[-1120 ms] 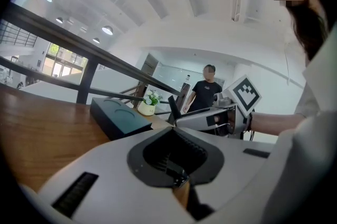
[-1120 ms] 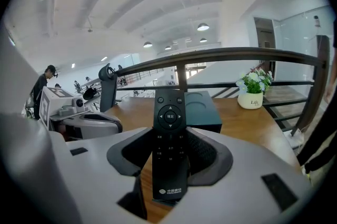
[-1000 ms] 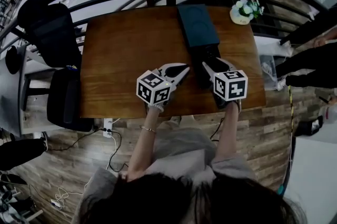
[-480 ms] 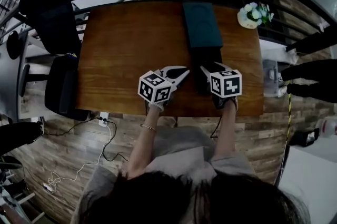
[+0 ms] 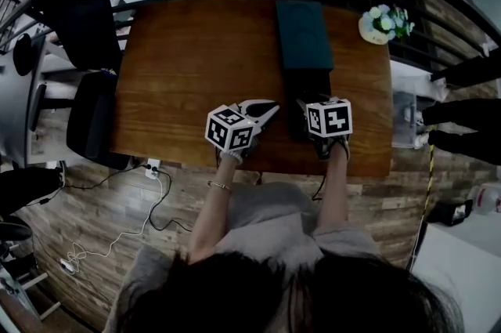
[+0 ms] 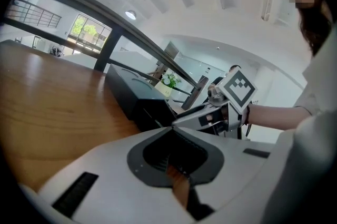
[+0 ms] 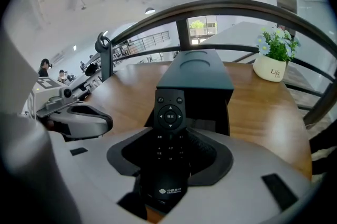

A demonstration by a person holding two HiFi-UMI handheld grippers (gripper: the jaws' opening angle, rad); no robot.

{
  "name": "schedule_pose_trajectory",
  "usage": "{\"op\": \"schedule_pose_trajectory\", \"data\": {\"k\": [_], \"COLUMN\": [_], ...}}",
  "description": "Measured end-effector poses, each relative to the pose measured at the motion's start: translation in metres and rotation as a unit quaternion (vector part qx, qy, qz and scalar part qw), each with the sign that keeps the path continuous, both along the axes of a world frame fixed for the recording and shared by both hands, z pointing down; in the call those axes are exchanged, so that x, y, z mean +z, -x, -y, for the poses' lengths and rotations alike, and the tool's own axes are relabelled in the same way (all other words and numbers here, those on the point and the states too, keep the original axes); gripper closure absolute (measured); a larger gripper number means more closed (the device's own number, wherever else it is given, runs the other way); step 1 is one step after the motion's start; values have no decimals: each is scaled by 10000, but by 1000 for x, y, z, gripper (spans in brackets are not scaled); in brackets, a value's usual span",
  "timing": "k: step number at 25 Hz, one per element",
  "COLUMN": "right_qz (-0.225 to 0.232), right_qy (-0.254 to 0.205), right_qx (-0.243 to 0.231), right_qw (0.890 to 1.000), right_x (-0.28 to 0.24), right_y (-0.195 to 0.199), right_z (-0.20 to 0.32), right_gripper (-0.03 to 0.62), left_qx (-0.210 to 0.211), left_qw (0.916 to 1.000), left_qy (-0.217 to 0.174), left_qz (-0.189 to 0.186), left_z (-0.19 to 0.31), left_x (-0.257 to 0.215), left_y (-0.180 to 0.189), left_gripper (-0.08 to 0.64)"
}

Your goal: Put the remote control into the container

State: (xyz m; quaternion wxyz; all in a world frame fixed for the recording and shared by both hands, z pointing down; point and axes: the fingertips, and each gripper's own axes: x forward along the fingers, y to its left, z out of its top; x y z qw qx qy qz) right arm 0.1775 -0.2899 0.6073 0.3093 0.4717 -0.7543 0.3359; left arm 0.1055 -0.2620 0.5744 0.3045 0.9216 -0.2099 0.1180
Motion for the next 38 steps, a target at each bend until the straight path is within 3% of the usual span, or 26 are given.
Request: {"op": "schedule_pose_trajectory", "data": {"k": [13, 27, 31, 38], "right_qz": [-253, -979, -1382, -1476], "right_qy": [543, 772, 851, 866], "right_qx": [-333, -237, -78, 16], "right_qw": [9976, 9919, 9867, 9852], "right_x": [24, 40, 41, 43], "right_y": [8, 5, -10, -11], "right_z": [2, 4, 1, 2], "right_gripper": [390, 390, 390, 390], "left_qx": [13, -199, -228, -237], "left_qw": [9994, 9992, 9990, 9990], "left_qy": [224, 243, 246, 244], "left_qz": [269, 262, 282, 283], "left_z": [-10, -11, -11, -11], "left_x": [24, 24, 24, 24], "left_y": [-5, 3, 6, 6], "left_gripper": [557, 557, 557, 557]}}
